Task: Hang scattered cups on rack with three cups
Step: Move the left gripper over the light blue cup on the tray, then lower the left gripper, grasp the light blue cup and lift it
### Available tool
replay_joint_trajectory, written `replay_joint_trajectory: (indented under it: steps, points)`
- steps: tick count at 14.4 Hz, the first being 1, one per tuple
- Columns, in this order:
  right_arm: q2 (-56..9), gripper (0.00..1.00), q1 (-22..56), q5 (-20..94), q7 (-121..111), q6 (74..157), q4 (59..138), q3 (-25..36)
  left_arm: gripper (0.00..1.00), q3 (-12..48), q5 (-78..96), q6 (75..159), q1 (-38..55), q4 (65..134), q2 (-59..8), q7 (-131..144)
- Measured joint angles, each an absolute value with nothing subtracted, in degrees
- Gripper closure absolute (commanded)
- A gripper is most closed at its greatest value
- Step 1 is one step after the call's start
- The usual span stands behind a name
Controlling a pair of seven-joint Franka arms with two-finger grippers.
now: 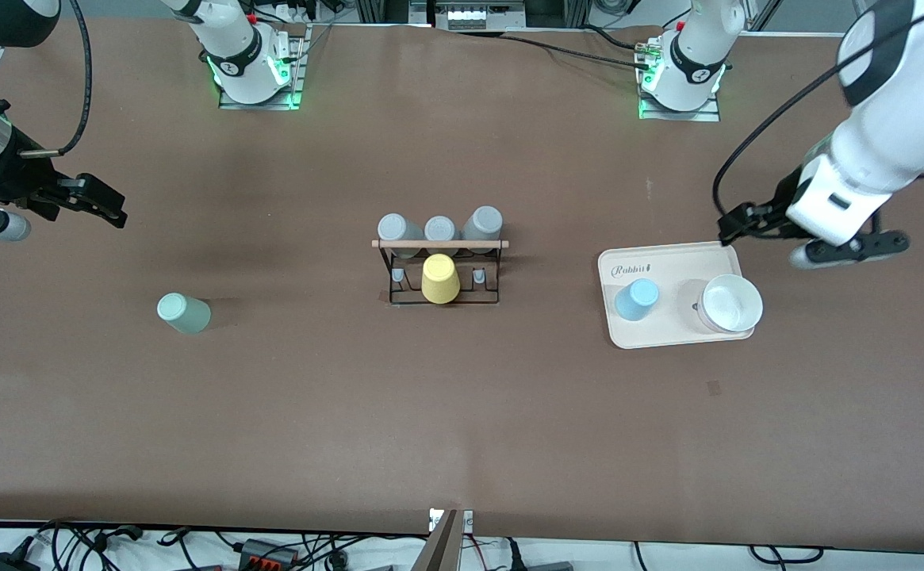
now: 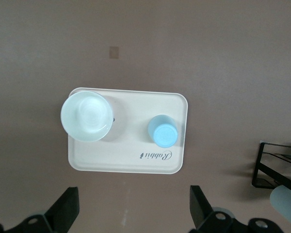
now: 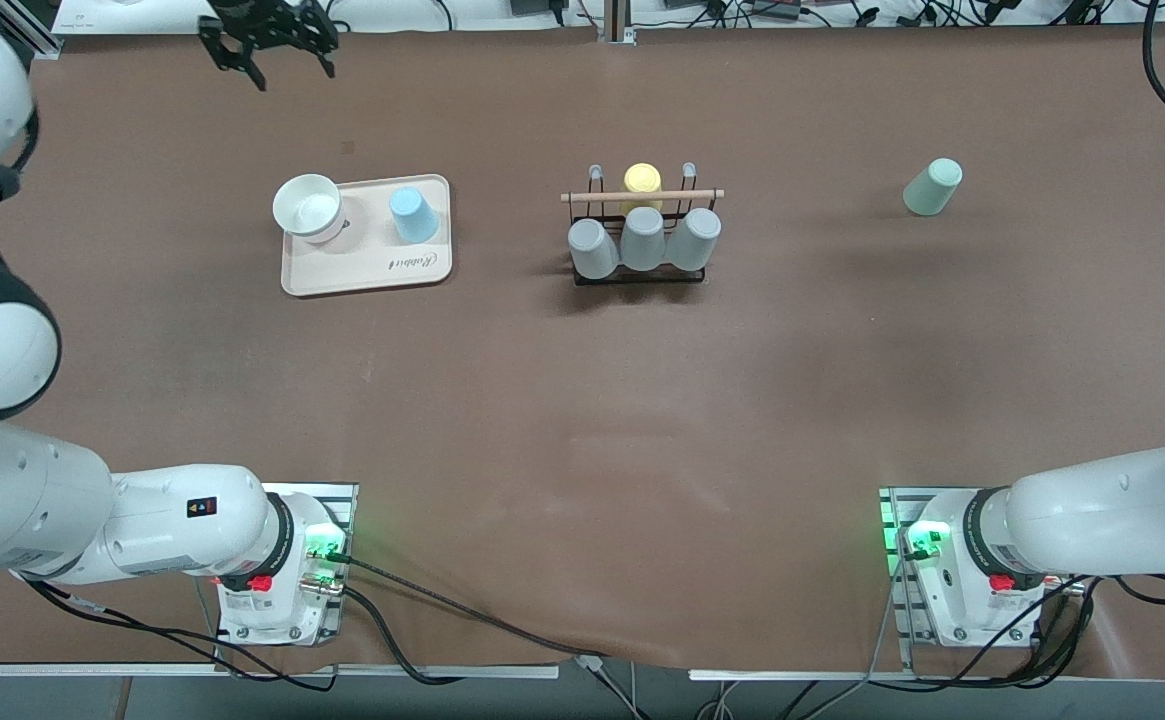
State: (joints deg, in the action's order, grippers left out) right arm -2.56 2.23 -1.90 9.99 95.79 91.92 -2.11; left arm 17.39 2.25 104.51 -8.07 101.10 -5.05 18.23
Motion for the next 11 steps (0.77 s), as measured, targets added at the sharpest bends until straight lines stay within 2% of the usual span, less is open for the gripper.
replay_joint_trajectory:
  steps: [6,8,11]
  points:
    - [-2.6,0.00,2.2,-1.9,10.0,95.5,91.9,-2.2,0.00,18.3,-2.9,117.4,-5.2,102.7,-20.9,17.9]
    - [-2.8,0.00,2.2,-1.9,10.0,95.3,92.0,-2.2,0.00,18.5,-4.3,121.3,-4.1,104.4,-23.5,18.1]
    - [-3.8,0.00,2.2,-1.9,10.0,95.3,92.0,-2.2,0.00,18.7,-4.6,130.7,-3.6,110.4,-24.5,18.1]
